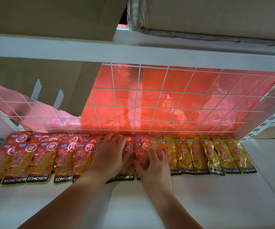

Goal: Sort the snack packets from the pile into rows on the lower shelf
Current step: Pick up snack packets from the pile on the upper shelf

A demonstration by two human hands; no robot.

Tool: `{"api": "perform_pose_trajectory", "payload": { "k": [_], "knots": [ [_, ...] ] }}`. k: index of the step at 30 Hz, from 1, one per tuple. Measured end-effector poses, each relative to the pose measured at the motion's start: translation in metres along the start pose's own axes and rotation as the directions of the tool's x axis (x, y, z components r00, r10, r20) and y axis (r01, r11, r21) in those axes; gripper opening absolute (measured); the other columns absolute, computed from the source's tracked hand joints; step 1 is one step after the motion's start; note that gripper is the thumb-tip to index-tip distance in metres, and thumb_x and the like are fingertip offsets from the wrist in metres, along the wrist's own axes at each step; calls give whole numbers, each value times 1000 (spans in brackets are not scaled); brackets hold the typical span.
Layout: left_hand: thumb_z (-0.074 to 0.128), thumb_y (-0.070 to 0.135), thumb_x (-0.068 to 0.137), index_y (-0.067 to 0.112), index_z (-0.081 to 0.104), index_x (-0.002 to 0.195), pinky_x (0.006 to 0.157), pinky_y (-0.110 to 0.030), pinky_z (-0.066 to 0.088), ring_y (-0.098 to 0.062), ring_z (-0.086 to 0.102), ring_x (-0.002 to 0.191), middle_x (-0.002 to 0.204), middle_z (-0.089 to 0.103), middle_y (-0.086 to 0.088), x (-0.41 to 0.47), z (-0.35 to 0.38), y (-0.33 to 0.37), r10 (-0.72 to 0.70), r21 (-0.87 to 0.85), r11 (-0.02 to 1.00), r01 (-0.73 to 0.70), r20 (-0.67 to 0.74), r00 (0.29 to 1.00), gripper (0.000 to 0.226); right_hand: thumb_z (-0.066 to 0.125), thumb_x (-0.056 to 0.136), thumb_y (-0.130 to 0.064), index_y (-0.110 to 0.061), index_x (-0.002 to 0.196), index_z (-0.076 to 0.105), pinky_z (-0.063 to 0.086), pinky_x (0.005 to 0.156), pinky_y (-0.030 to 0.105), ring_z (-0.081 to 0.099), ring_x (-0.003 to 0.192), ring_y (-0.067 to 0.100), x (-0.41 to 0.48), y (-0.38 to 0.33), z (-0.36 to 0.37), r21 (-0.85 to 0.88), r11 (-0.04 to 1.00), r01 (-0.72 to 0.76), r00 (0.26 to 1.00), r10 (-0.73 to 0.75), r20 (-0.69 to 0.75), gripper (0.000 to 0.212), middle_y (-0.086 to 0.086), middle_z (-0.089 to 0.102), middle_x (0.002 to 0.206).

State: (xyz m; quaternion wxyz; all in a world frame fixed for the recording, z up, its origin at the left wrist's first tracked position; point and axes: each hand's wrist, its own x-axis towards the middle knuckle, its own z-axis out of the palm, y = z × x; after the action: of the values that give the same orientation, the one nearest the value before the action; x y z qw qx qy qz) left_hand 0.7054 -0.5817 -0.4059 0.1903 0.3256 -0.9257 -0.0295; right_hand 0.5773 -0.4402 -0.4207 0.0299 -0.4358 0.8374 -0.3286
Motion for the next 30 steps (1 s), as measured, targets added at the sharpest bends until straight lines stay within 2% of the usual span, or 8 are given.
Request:
{"api": "perform_pose_trajectory", "payload": {
  "k": [5, 12, 17, 20, 24, 30],
  "knots": [
    [46, 61, 97, 24, 63, 121, 95, -51, 38, -22, 54, 113, 123, 65, 9, -5, 2, -4, 24, -6, 1000, -24, 6, 1000, 48, 55, 80, -66, -25, 113, 59, 53, 77, 37, 53, 90, 20, 1, -2, 0, 21, 998, -52, 999, 52, -7, 53, -9, 44, 102],
    [45, 63, 96, 24, 63, 125, 98, -52, 39, -23, 54, 118, 128, 64, 9, -5, -6, -1, 14, -19, 1000, -13, 48, 999, 52, 59, 86, -65, -26, 121, 57, 54, 83, 37, 54, 99, 20, 1, -1, 3, -36, 998, -54, 999, 54, 5, 52, -5, 52, 110],
    [50, 54, 94, 22, 65, 126, 98, -48, 39, -30, 57, 116, 127, 66, 1, -14, -34, -1, -128, -15, 992, 127, -90, 988, 47, 58, 87, -64, -25, 122, 56, 53, 86, 40, 54, 102, 22, 2, 1, 3, -31, 998, -59, 998, 59, 18, 53, -4, 53, 113],
    [46, 50, 92, 18, 68, 129, 99, -53, 38, -35, 58, 118, 130, 65, -4, -44, -37, -3, -134, 84, 986, 142, -85, 987, 53, 56, 87, -66, -27, 126, 54, 53, 89, 41, 54, 105, 21, 2, 2, 3, -35, 998, -51, 998, 52, 25, 55, -4, 53, 116],
    [47, 44, 89, 16, 69, 130, 104, -59, 37, -36, 56, 123, 134, 63, -5, -75, -25, -2, -172, 113, 978, 174, -28, 985, 54, 57, 87, -65, -29, 123, 54, 53, 88, 39, 53, 105, 20, 1, 1, 3, -41, 998, -46, 999, 47, 24, 52, -5, 53, 113],
    [50, 35, 92, 20, 59, 136, 104, -51, 31, -29, 50, 126, 138, 53, 3, -84, -11, -9, -133, 71, 988, 135, -34, 991, 47, 63, 86, -61, -27, 111, 56, 52, 82, 38, 52, 98, 19, 2, 1, 3, -49, 998, -42, 999, 43, 14, 43, -6, 51, 107]
  ]
}}
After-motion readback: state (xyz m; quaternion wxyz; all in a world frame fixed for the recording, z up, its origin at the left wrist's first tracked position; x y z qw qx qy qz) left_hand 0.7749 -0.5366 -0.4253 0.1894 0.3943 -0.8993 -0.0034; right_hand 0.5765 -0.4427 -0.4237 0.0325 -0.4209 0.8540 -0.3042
